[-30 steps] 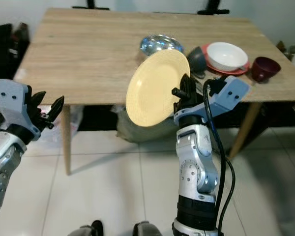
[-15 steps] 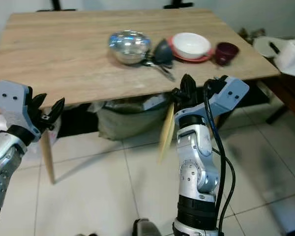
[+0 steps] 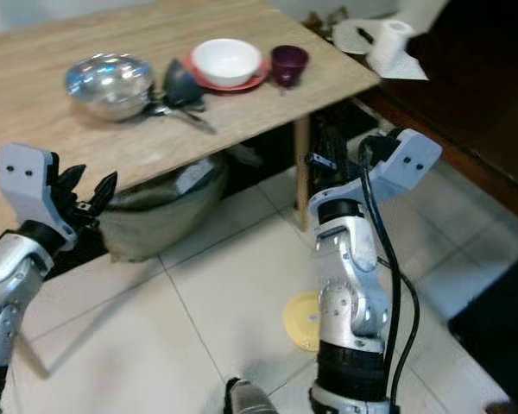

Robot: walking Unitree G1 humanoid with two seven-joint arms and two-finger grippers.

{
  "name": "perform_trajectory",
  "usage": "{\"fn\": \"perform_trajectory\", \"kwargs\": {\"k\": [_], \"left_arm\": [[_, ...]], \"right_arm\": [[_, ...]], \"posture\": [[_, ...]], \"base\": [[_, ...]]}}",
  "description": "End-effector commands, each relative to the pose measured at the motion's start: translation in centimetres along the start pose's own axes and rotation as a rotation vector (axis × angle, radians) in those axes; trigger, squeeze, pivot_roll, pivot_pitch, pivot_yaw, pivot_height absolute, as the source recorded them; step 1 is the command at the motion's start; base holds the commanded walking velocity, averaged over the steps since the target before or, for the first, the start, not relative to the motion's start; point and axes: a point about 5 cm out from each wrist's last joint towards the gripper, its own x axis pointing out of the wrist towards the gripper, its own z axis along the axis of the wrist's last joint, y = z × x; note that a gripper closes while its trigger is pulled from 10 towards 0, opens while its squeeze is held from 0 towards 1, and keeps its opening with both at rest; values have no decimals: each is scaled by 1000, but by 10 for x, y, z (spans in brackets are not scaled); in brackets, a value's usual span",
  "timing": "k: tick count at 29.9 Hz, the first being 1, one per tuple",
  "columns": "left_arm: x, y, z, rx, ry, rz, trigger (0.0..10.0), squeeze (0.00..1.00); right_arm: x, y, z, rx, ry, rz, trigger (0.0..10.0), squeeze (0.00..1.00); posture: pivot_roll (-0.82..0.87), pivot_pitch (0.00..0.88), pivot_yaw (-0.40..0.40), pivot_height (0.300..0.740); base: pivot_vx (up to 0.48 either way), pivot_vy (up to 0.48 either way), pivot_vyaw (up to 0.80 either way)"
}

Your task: Setting the table

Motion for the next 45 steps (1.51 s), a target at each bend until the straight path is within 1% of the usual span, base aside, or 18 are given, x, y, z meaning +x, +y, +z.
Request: {"fn": "perform_trajectory", "kwargs": {"k": [1,8,9,10,15,17,18,20,21,22,25,26,28,31,33,36,39,45], "left_arm": [[-3,2,-6,-2,34,6,10000,0],[-3,4,-7,12,33,23,10000,0],[-3,6,-8,22,30,52,10000,0],[-2,15,-8,32,30,115,10000,0],[-4,23,-9,33,37,151,10000,0],[-7,26,-11,50,48,175,10000,0],[-7,27,-12,51,54,183,10000,0],[-8,29,-12,33,52,219,10000,0],[-8,29,-12,33,52,219,10000,0],[-8,31,-13,38,55,248,10000,0],[-9,41,-15,57,63,334,10000,0],[-9,41,-15,57,63,334,10000,0],[-11,49,-14,85,54,398,10000,0],[-14,57,-14,105,56,466,10000,0],[-15,59,-15,96,59,484,10000,0],[-14,58,-14,104,54,475,10000,0],[-13,54,-12,114,44,459,10000,0],[-11,51,-11,126,32,453,10000,0]], "right_arm": [[-3,-1,-3,3,11,-12,10000,0],[-2,0,-4,-5,14,-5,10000,0],[-2,2,-5,-20,22,14,10000,0],[-3,9,-9,-28,49,66,10000,0],[-4,17,-14,-1,75,119,10000,0],[-5,25,-18,46,97,162,10000,0],[-5,27,-19,52,99,171,10000,0],[-6,35,-21,106,124,224,10000,0],[-6,35,-21,106,124,224,10000,0],[-8,40,-23,161,142,257,10000,0],[-12,51,-27,280,195,351,10000,0],[-12,51,-27,280,195,351,10000,0],[-16,58,-28,347,218,409,10000,0],[-18,60,-27,385,218,433,10000,0],[-18,61,-27,395,221,443,10000,0],[-18,60,-28,384,220,438,10000,0],[-16,58,-28,351,220,435,10000,0],[-15,56,-28,344,223,433,10000,0]], "posture": [[-85,84,32,740],[-87,84,31,740],[-87,84,31,740],[-83,83,30,740],[-83,83,30,740],[-72,84,26,740],[-72,84,26,740],[-72,84,26,740],[-72,84,26,740],[-68,82,25,740],[-63,83,21,740],[-63,83,21,740],[-60,81,19,740],[-58,84,16,740],[-58,84,16,740],[-58,84,16,740],[-56,86,14,740],[-56,87,15,740]], "base": [[0,0,-800],[0,0,-800],[0,0,0],[0,0,0],[0,0,0],[0,0,0],[0,0,0],[0,0,0],[0,0,0],[0,0,0],[0,0,0],[0,0,0],[169,0,0],[412,0,0],[461,0,0],[461,0,0],[461,0,623],[461,0,745]]}}
